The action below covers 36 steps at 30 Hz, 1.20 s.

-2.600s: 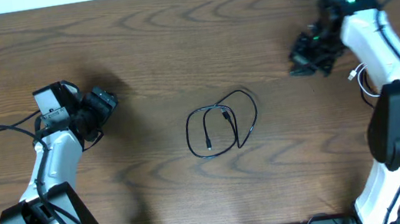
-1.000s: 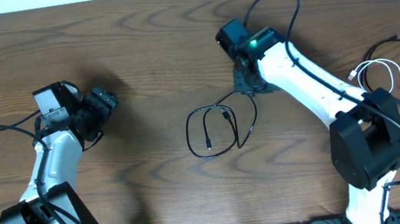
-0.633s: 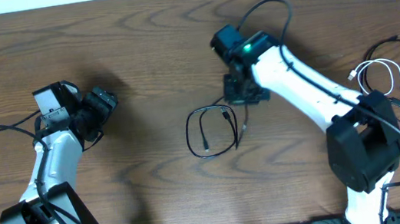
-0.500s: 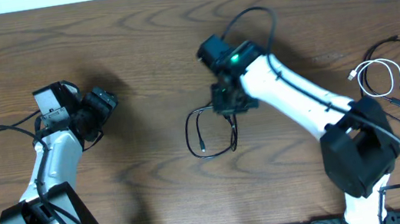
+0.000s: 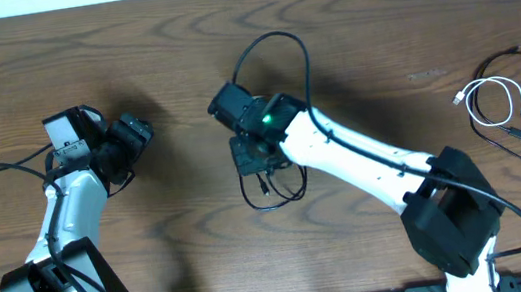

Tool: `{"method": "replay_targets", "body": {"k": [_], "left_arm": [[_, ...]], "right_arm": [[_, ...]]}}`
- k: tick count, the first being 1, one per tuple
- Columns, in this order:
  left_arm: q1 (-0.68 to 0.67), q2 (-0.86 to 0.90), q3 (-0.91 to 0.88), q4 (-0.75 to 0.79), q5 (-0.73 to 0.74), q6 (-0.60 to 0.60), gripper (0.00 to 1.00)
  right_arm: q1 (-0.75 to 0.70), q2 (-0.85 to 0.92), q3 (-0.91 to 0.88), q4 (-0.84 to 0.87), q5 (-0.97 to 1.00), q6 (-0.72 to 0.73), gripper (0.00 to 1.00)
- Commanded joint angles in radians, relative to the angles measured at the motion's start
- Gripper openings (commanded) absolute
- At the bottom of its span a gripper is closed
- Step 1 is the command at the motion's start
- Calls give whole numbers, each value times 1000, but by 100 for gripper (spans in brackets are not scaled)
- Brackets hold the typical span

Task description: Untangle cables

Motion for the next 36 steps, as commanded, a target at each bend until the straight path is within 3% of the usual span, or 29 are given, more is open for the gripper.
{"method": "replay_targets", "body": {"k": [1, 5, 25, 27, 31, 36], "left_arm": [[2, -12, 0, 0, -13, 13, 88], [2, -12, 0, 0, -13, 13, 88], [2, -12, 0, 1, -13, 13, 88], [2, -12, 0, 0, -13, 13, 88], [2, -12, 0, 0, -13, 13, 88], [2, -12, 0, 1, -13, 13, 88]], "right_arm": [[32, -11, -11, 28, 98, 10, 8], [62, -10, -29, 91, 114, 10, 1], [88, -10, -394, 597, 197, -2, 3], [88, -10, -407, 620, 197, -2, 17], [81, -11, -405, 632, 197, -14, 59], [55, -17, -336, 590, 50, -192, 79]]}}
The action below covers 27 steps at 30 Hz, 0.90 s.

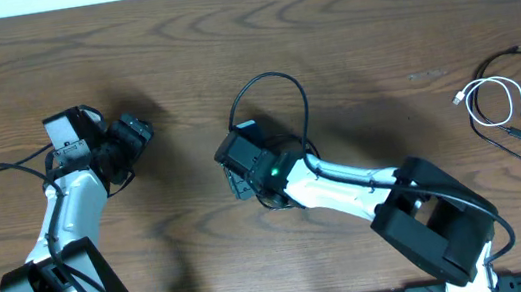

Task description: Untangle cables

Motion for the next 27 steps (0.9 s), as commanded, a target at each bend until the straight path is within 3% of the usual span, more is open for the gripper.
{"method": "replay_targets", "body": {"k": [1, 3, 13, 15, 23, 27], "left_arm": [[2, -12, 0, 1, -13, 13, 88], [2, -12, 0, 1, -13, 13, 88], [2, -12, 0, 1, -13, 13, 88], [2, -12, 0, 1, -13, 13, 88], [2, -12, 0, 0, -13, 13, 88], [2, -12, 0, 0, -13, 13, 88]], "right_arm": [[-22, -18, 76, -34, -109, -138, 87], [-32, -19, 135, -101, -128, -169, 99], [-102, -18, 277, -360, 61, -210, 97], [-126, -16, 275, -402, 60, -210, 91], [-213, -16, 248, -530, 60, -163, 50], [-237, -15, 222, -555, 59, -162, 40]]}}
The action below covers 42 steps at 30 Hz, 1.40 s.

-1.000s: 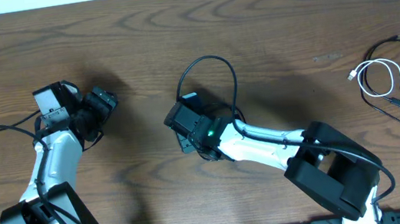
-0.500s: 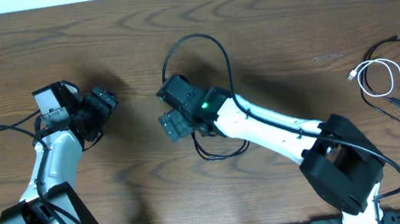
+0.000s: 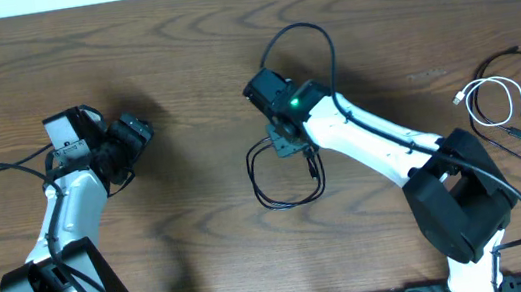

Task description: Untangle cables

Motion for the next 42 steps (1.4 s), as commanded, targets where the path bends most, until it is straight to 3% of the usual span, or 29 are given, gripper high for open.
{"method": "replay_targets", "body": {"k": [1, 4, 10, 13, 14, 16, 17, 25, 29, 38, 42], "left_arm": [[2, -12, 0, 0, -13, 13, 88], [2, -12, 0, 0, -13, 13, 88], [2, -12, 0, 0, -13, 13, 88], [2, -12, 0, 0, -13, 13, 88], [2, -12, 0, 0, -13, 13, 88], [2, -12, 0, 0, -13, 13, 88], [2, -12, 0, 0, -13, 13, 88], [2, -12, 0, 0, -13, 13, 88], [2, -12, 0, 0, -13, 13, 88], [2, -12, 0, 0, -13, 13, 88], [2, -12, 0, 0, -13, 13, 88]], "right_arm": [[-10, -14, -34, -8, 13, 14, 40], [-8, -14, -77, 4, 13, 57, 51], [-7, -13, -143, 45, 4, 78, 42], [-7, -13, -143, 49, 5, 77, 55], [-7, -13, -143, 49, 5, 77, 54], [-7, -13, -143, 51, 5, 77, 33], [-7, -13, -143, 51, 5, 77, 28], [-24, -13, -140, 27, -3, 26, 42], [-45, -13, -140, 24, -131, -120, 50], [-47, -10, -141, -42, -158, -145, 44], [-47, -8, -152, -58, -93, -144, 35]]}}
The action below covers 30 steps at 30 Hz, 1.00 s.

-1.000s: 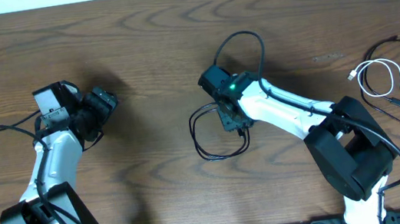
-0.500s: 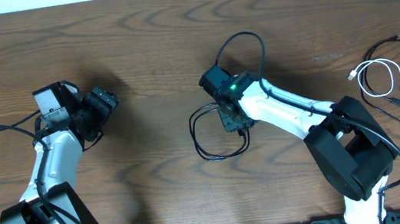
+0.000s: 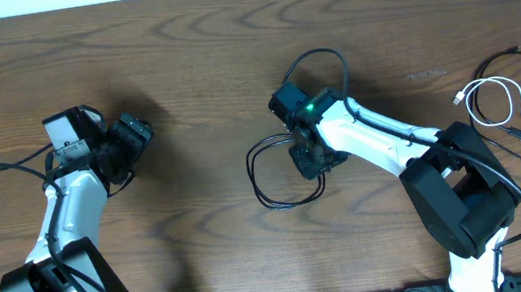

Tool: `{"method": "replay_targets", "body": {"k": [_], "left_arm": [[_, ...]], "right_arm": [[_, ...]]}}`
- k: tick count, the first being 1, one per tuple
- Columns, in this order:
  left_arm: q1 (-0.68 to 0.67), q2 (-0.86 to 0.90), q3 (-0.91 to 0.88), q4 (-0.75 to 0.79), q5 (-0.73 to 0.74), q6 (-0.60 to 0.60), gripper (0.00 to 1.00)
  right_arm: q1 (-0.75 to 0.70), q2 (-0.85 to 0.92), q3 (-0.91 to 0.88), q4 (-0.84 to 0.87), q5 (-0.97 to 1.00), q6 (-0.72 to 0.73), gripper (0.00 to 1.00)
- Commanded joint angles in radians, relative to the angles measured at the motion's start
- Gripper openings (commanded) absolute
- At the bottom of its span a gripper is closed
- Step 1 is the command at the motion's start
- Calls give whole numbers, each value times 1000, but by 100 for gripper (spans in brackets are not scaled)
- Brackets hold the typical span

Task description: Untangle cables

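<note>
A thin black cable [image 3: 268, 187] lies in a loose loop on the wooden table, left of centre. My right gripper [image 3: 309, 160] points down over the loop's right side, where the cable runs under it. From overhead its fingers are hidden, so a grip on the cable cannot be made out. At the far right a white cable [image 3: 503, 100] and another black cable lie wound through each other. My left gripper [image 3: 136, 134] rests at the left, far from all cables, with no gap showing between its fingers.
The right arm's own black lead [image 3: 322, 57] arches above its wrist. A thin lead [image 3: 3, 164] trails left from the left arm. The table's back edge runs along the top, and a black rail sits at the front.
My right gripper has shifted a little right and toward the front, from the loop's upper edge to its right side. The black loop lies where it lay. The left arm is unmoved.
My right gripper was over a bunched black cable at the table's middle, then lower and further left with the cable under it. Then it stood further right and the cable lay spread in a wide loop. Now it is at the loop's right side.
</note>
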Motion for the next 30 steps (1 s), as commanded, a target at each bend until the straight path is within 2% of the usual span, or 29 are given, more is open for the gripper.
{"method": "replay_targets", "body": {"k": [1, 3, 7, 13, 17, 20, 27, 29, 30], "left_arm": [[2, -12, 0, 1, -13, 13, 88], [2, -12, 0, 1, -13, 13, 88], [2, -12, 0, 1, -13, 13, 88], [2, -12, 0, 1, -13, 13, 88], [2, -12, 0, 1, -13, 13, 88], [2, -12, 0, 1, -13, 13, 88], [2, -12, 0, 1, -13, 13, 88], [2, -12, 0, 1, -13, 13, 88], [2, -12, 0, 1, -13, 13, 88]], "right_arm": [[2, -8, -13, -5, 66, -13, 31], [1, -8, -14, -7, 128, -10, 26], [-16, -8, -14, -18, 262, 48, 25], [-51, -8, -14, -3, 222, 42, 29], [-70, -8, -15, 27, 159, -44, 30], [-80, -8, -19, 60, 90, -122, 39], [-91, -8, -71, 147, 105, -161, 41], [-98, -8, -93, 163, 106, -187, 35], [-103, -8, -101, 168, 106, -196, 29]]}}
